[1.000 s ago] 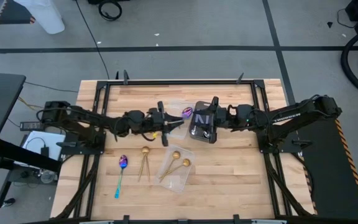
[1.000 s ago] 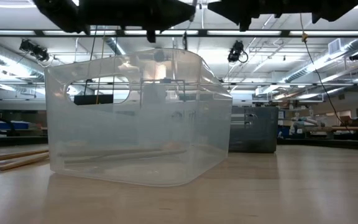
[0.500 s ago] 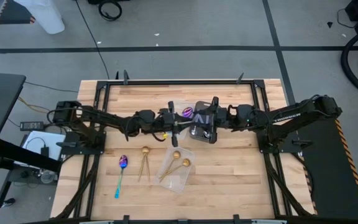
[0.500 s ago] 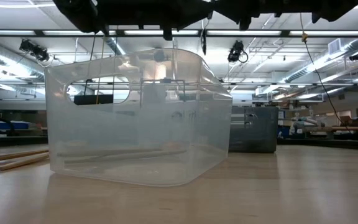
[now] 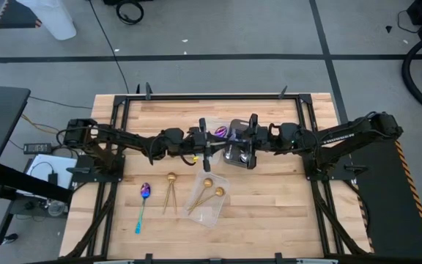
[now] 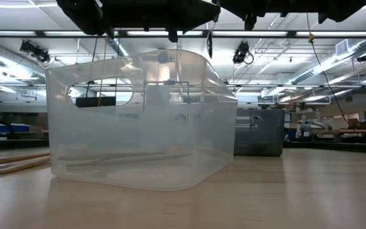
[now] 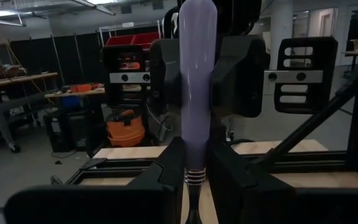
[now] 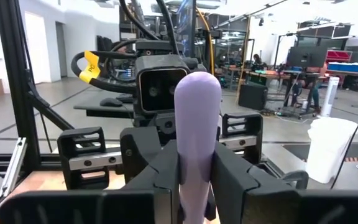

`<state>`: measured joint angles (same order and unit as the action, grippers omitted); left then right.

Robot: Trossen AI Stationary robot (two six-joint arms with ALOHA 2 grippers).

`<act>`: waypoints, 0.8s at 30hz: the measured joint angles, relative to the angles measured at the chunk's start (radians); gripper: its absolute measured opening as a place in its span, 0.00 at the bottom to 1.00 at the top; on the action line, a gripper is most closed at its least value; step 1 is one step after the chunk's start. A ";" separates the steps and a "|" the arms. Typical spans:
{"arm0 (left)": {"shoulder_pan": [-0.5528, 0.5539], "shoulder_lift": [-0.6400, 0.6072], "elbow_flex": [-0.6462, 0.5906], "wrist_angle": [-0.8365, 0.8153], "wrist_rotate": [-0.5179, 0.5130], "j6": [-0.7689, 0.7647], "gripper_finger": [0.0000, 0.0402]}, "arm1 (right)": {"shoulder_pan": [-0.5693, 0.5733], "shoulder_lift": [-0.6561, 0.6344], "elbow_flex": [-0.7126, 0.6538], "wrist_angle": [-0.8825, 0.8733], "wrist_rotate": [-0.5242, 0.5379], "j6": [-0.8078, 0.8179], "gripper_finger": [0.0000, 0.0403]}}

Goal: Sort silverware by color (type)
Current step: Put the purple spoon into the black bin

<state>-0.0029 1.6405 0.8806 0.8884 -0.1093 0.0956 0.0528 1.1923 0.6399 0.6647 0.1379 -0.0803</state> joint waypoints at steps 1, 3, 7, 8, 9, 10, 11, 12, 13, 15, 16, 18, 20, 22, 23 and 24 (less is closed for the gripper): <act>0.000 0.000 0.000 -0.001 0.000 0.002 0.16 | 0.000 0.000 0.000 -0.002 0.000 0.001 0.18; 0.000 0.000 0.000 -0.010 -0.003 0.019 0.20 | 0.000 0.000 0.000 -0.012 0.000 0.002 0.18; -0.002 0.000 0.000 -0.010 -0.025 0.034 0.33 | 0.000 0.000 0.000 -0.034 0.002 0.036 0.18; -0.001 0.000 0.000 -0.012 -0.027 0.034 0.36 | 0.000 0.000 0.000 -0.049 0.002 0.043 0.18; -0.001 0.000 0.000 -0.017 -0.027 0.034 0.38 | 0.000 0.000 0.000 -0.066 0.010 0.051 0.18; -0.001 0.000 0.000 -0.027 -0.028 0.037 0.40 | 0.000 0.000 0.000 -0.082 0.027 0.056 0.18; -0.001 0.000 0.000 -0.042 -0.028 0.042 0.42 | 0.000 0.000 0.000 -0.099 0.049 0.059 0.18; -0.001 0.000 0.000 -0.060 -0.033 0.046 0.43 | 0.000 0.000 0.000 -0.119 0.072 0.062 0.19; -0.001 0.000 0.000 -0.079 -0.042 0.047 0.44 | 0.000 0.000 0.000 -0.140 0.092 0.062 0.20; -0.002 -0.001 0.000 -0.116 -0.064 0.048 0.44 | -0.001 0.000 0.000 -0.172 0.122 0.063 0.20; -0.002 -0.005 -0.001 -0.144 -0.073 0.048 0.45 | -0.001 0.000 0.000 -0.183 0.136 0.063 0.20; -0.005 -0.011 -0.002 -0.187 -0.081 0.047 0.45 | -0.003 0.000 0.000 -0.210 0.166 0.064 0.20; -0.013 -0.012 -0.002 -0.229 -0.104 0.047 0.45 | -0.003 0.000 0.000 -0.238 0.203 0.064 0.21; -0.028 -0.012 -0.002 -0.274 -0.147 0.047 0.45 | -0.004 0.000 0.000 -0.260 0.240 0.064 0.21; -0.037 -0.012 -0.002 -0.296 -0.173 0.047 0.45 | -0.004 0.000 0.000 -0.274 0.258 0.067 0.21; -0.045 -0.012 -0.002 -0.319 -0.196 0.048 0.45 | -0.004 0.000 0.000 -0.287 0.273 0.076 0.21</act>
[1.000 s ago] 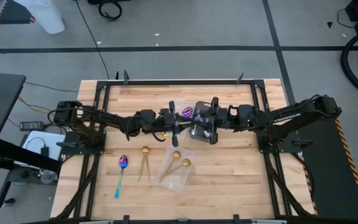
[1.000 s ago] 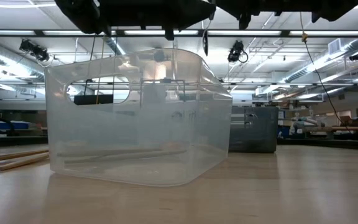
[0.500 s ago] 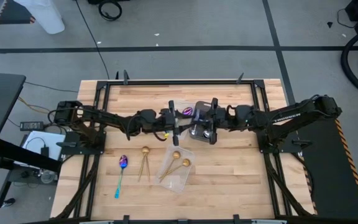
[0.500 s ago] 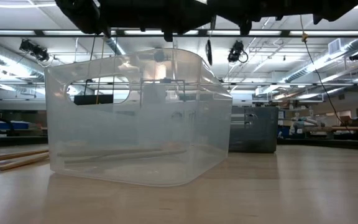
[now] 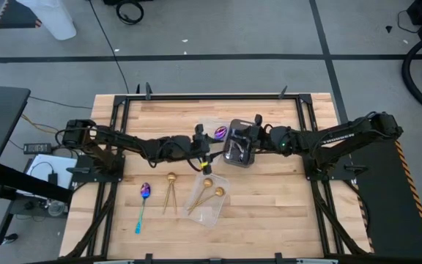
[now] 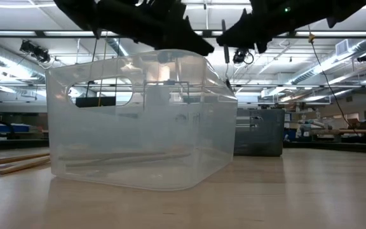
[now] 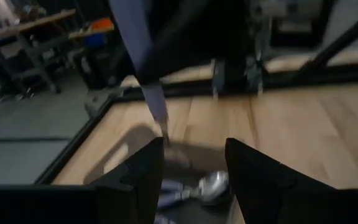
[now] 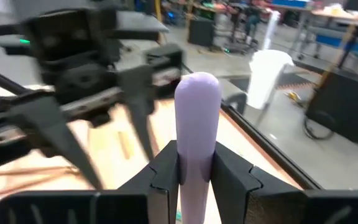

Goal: Sort silverware by color (type)
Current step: Put the purple spoon into the black bin

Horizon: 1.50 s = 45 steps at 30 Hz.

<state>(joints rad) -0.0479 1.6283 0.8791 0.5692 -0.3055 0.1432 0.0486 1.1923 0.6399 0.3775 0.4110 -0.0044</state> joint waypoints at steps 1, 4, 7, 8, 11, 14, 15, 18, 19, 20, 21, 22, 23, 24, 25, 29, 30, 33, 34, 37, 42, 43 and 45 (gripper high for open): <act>-0.007 0.000 0.000 -0.026 -0.020 0.000 0.45 | -0.002 0.000 0.000 -0.011 0.012 0.008 0.21; -0.021 0.000 0.000 -0.087 -0.054 -0.013 0.45 | -0.015 0.000 -0.001 -0.052 0.029 0.032 0.21; -0.021 0.000 0.000 -0.101 -0.059 -0.026 0.45 | -0.035 0.000 -0.030 -0.046 0.043 0.051 0.21; -0.021 0.000 0.000 -0.103 -0.060 -0.026 0.45 | -0.044 0.000 -0.043 -0.039 0.044 0.060 0.21; -0.022 0.000 0.000 -0.105 -0.060 -0.026 0.45 | -0.069 0.000 -0.077 -0.022 0.044 0.088 0.21; -0.022 -0.001 0.000 -0.110 -0.059 -0.032 0.45 | -0.090 0.000 -0.110 -0.005 0.044 0.114 0.21; -0.022 -0.001 0.000 -0.110 -0.059 -0.041 0.45 | -0.096 0.000 -0.120 -0.003 0.044 0.118 0.21; -0.022 -0.001 0.000 -0.110 -0.059 -0.069 0.45 | -0.112 0.000 -0.143 0.004 0.043 0.142 0.21; -0.022 -0.001 0.000 -0.110 -0.059 -0.077 0.45 | -0.117 0.000 -0.150 0.003 0.043 0.149 0.21; -0.022 -0.001 0.000 -0.110 -0.059 -0.079 0.45 | -0.122 0.000 -0.156 0.004 0.042 0.158 0.21; -0.022 -0.001 0.000 -0.110 -0.058 -0.079 0.45 | -0.126 0.000 -0.165 0.010 0.041 0.165 0.21; -0.022 -0.001 0.000 -0.110 -0.059 -0.079 0.45 | -0.132 0.000 -0.174 0.018 0.040 0.172 0.21; -0.022 -0.001 0.000 -0.110 -0.058 -0.079 0.45 | -0.137 0.000 -0.185 0.029 0.034 0.181 0.21; -0.022 -0.001 0.000 -0.110 -0.058 -0.079 0.45 | -0.142 0.000 -0.195 0.038 0.031 0.191 0.21; -0.022 -0.001 0.000 -0.110 -0.057 -0.080 0.45 | -0.149 0.000 -0.204 0.043 0.020 0.200 0.21; -0.023 -0.001 0.000 -0.105 -0.034 -0.103 0.45 | -0.167 0.000 -0.227 0.048 0.007 0.236 0.21; -0.023 -0.001 0.000 -0.099 -0.023 -0.106 0.45 | -0.170 0.000 -0.231 0.048 0.006 0.243 0.21; -0.024 -0.001 0.000 -0.074 0.002 -0.106 0.45 | -0.178 0.000 -0.246 0.050 -0.019 0.275 0.21; -0.024 -0.002 0.000 -0.069 0.006 -0.106 0.45 | -0.182 0.000 -0.253 0.049 -0.031 0.287 0.21; -0.024 -0.002 0.000 -0.058 0.010 -0.108 0.45 | -0.196 0.000 -0.271 0.048 -0.047 0.340 0.21; -0.024 -0.002 0.000 -0.051 0.018 -0.109 0.45 | -0.222 0.000 -0.283 0.045 -0.073 0.460 0.21; -0.024 -0.002 0.000 -0.050 0.019 -0.109 0.45 | -0.229 0.000 -0.283 0.044 -0.089 0.495 0.21; -0.024 -0.002 0.000 -0.048 0.020 -0.109 0.45 | -0.240 0.000 -0.283 0.031 -0.116 0.574 0.21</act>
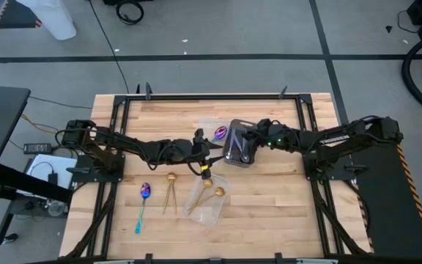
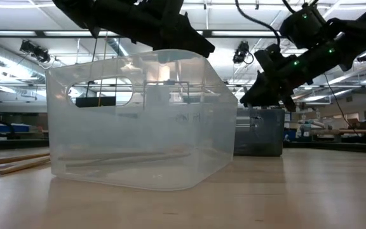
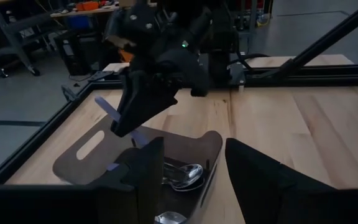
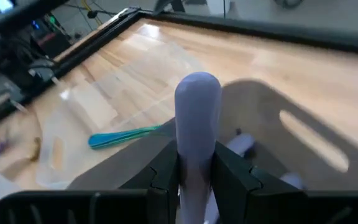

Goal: Sort silverware by color (type)
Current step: Put the purple spoon into the black bin, then put the gold spoon into the bottom transparent bin

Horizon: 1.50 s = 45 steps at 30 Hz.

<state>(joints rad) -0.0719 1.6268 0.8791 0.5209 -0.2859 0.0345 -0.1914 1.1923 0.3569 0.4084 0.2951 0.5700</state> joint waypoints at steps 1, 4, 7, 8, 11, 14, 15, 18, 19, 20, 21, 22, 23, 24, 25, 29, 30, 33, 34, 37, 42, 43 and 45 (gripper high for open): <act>0.000 0.000 0.000 0.000 0.000 0.000 0.45 | -0.005 0.000 0.000 -0.012 -0.009 0.038 0.21; 0.000 0.000 0.000 0.000 0.000 0.000 0.45 | -0.014 0.000 0.000 -0.042 -0.028 0.099 0.21; 0.001 0.000 0.000 0.000 0.000 0.000 0.45 | -0.016 0.000 0.000 -0.054 -0.036 0.134 0.21; 0.001 0.000 0.000 0.000 0.000 0.000 0.45 | -0.016 0.000 0.000 -0.054 -0.037 0.146 0.21; 0.001 0.000 0.000 0.000 0.000 0.001 0.45 | -0.016 0.000 0.000 -0.054 -0.066 0.163 0.22; 0.001 0.000 0.000 -0.001 0.000 0.001 0.45 | -0.016 0.000 0.000 -0.055 -0.089 0.163 0.22; 0.001 0.000 0.000 -0.001 0.000 0.001 0.45 | -0.016 0.000 0.000 -0.055 -0.090 0.162 0.23; -0.003 0.000 0.000 -0.012 0.000 -0.001 0.45 | -0.016 0.000 0.000 -0.062 -0.090 0.152 0.27; -0.004 0.000 0.001 -0.028 0.000 -0.002 0.45 | -0.016 0.000 0.000 -0.065 -0.090 0.149 0.28; -0.004 -0.001 0.001 -0.047 0.000 -0.003 0.45 | -0.016 0.000 0.000 -0.068 -0.090 0.148 0.30; -0.005 -0.009 0.001 -0.081 0.000 -0.005 0.45 | -0.016 0.000 0.000 -0.070 -0.090 0.147 0.31; -0.007 -0.018 0.001 -0.109 0.000 -0.011 0.45 | -0.016 0.000 0.000 -0.070 -0.090 0.146 0.33; -0.007 -0.024 0.002 -0.118 0.000 -0.022 0.45 | -0.016 0.000 0.000 -0.070 -0.090 0.145 0.35; -0.007 -0.035 0.002 -0.143 0.000 -0.024 0.45 | -0.016 0.000 0.000 -0.070 -0.090 0.144 0.36; -0.007 -0.047 0.002 -0.171 0.000 -0.028 0.45 | -0.016 0.000 0.000 -0.069 -0.090 0.143 0.38; -0.014 -0.082 0.001 -0.221 -0.004 -0.038 0.45 | -0.016 0.000 0.000 -0.068 -0.090 0.141 0.43; -0.017 -0.091 0.001 -0.223 -0.006 -0.043 0.45 | -0.016 0.000 0.000 -0.067 -0.090 0.140 0.44; -0.030 -0.117 0.001 -0.261 -0.006 -0.045 0.45 | -0.017 0.000 0.000 -0.058 -0.091 0.134 0.45; -0.035 -0.122 0.000 -0.266 -0.007 -0.045 0.45 | -0.018 0.000 0.000 -0.055 -0.092 0.134 0.45; -0.049 -0.143 0.001 -0.322 -0.007 -0.047 0.45 | -0.025 -0.001 0.000 -0.032 -0.132 0.118 0.45; -0.069 -0.176 0.001 -0.511 -0.008 -0.104 0.45 | -0.047 -0.007 0.011 -0.019 -0.217 0.078 0.45; -0.072 -0.182 0.001 -0.544 -0.008 -0.120 0.45 | -0.051 -0.007 0.020 -0.022 -0.230 0.068 0.45; -0.081 -0.197 0.000 -0.619 -0.009 -0.159 0.45 | -0.056 -0.009 0.038 -0.028 -0.249 0.046 0.44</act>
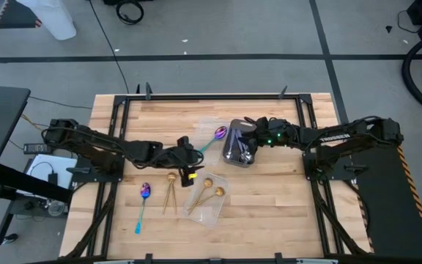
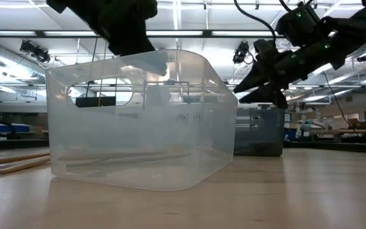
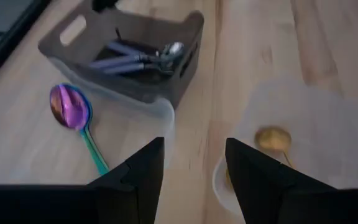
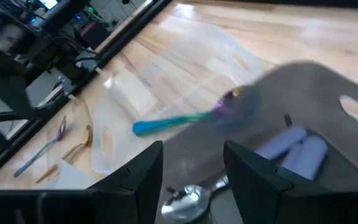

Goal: Sort silverware by color (type)
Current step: Put the gold spoon into the bottom transparent bin

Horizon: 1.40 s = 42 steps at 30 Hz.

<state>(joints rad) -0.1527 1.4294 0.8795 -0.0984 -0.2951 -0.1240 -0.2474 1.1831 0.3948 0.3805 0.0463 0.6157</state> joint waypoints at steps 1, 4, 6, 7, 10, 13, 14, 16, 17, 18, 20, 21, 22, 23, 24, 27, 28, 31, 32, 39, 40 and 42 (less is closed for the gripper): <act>-0.006 -0.005 0.000 -0.021 0.000 -0.018 0.45 | 0.000 0.000 0.011 -0.008 -0.005 -0.013 0.44; -0.029 -0.015 0.000 -0.079 -0.017 -0.055 0.45 | 0.001 -0.003 0.056 -0.056 -0.014 -0.057 0.44; -0.053 -0.031 0.000 -0.115 -0.063 -0.078 0.45 | 0.002 -0.007 0.089 -0.102 -0.014 -0.091 0.44; -0.067 -0.037 0.001 -0.131 -0.089 -0.086 0.45 | 0.005 -0.010 0.107 -0.127 -0.014 -0.110 0.44; -0.109 -0.062 -0.001 -0.227 -0.160 -0.138 0.45 | 0.025 -0.016 0.151 -0.159 -0.014 -0.180 0.44; -0.142 -0.090 0.000 -0.311 -0.177 -0.212 0.45 | 0.055 -0.022 0.181 -0.134 -0.013 -0.262 0.44; -0.154 -0.095 0.000 -0.339 -0.176 -0.243 0.45 | 0.065 -0.022 0.186 -0.112 -0.002 -0.287 0.44; -0.173 -0.101 0.000 -0.404 -0.171 -0.308 0.45 | 0.091 -0.021 0.191 -0.059 0.023 -0.323 0.44; -0.183 -0.103 0.000 -0.437 -0.166 -0.341 0.45 | 0.107 -0.018 0.192 -0.037 0.038 -0.334 0.44; -0.193 -0.104 0.000 -0.468 -0.161 -0.380 0.45 | 0.123 -0.016 0.192 -0.025 0.048 -0.348 0.44; -0.210 -0.104 0.000 -0.527 -0.147 -0.466 0.45 | 0.162 -0.016 0.192 -0.014 0.079 -0.376 0.44; -0.219 -0.104 0.000 -0.556 -0.135 -0.508 0.45 | 0.184 -0.016 0.192 -0.012 0.107 -0.392 0.44; -0.226 -0.104 0.000 -0.575 -0.117 -0.546 0.45 | 0.207 -0.016 0.192 -0.013 0.138 -0.410 0.44; -0.231 -0.104 0.000 -0.595 -0.096 -0.586 0.45 | 0.231 -0.016 0.192 -0.014 0.174 -0.425 0.44; -0.235 -0.104 0.000 -0.612 -0.077 -0.621 0.45 | 0.254 -0.016 0.192 -0.013 0.209 -0.439 0.44; -0.248 -0.104 0.000 -0.628 -0.007 -0.739 0.45 | 0.317 -0.007 0.192 0.004 0.297 -0.465 0.44; -0.252 -0.104 0.000 -0.634 0.021 -0.778 0.45 | 0.334 -0.007 0.191 0.004 0.312 -0.469 0.44; -0.271 -0.104 0.000 -0.639 0.089 -0.882 0.45 | 0.372 -0.007 0.191 0.015 0.326 -0.474 0.44; -0.281 -0.104 0.000 -0.644 0.107 -0.914 0.45 | 0.382 -0.007 0.191 0.016 0.326 -0.473 0.44; -0.387 -0.104 0.000 -0.722 0.178 -1.137 0.45 | 0.433 -0.007 0.191 0.072 0.352 -0.524 0.44; -0.402 -0.104 0.000 -0.729 0.178 -1.164 0.45 | 0.436 -0.007 0.191 0.081 0.363 -0.542 0.44; -0.431 -0.104 0.000 -0.754 0.178 -1.220 0.45 | 0.438 -0.007 0.191 0.092 0.380 -0.566 0.44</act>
<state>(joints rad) -0.5838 1.3258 0.8791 -0.8527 -0.1167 -1.3440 0.1902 1.1763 0.5858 0.4721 0.4265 0.0498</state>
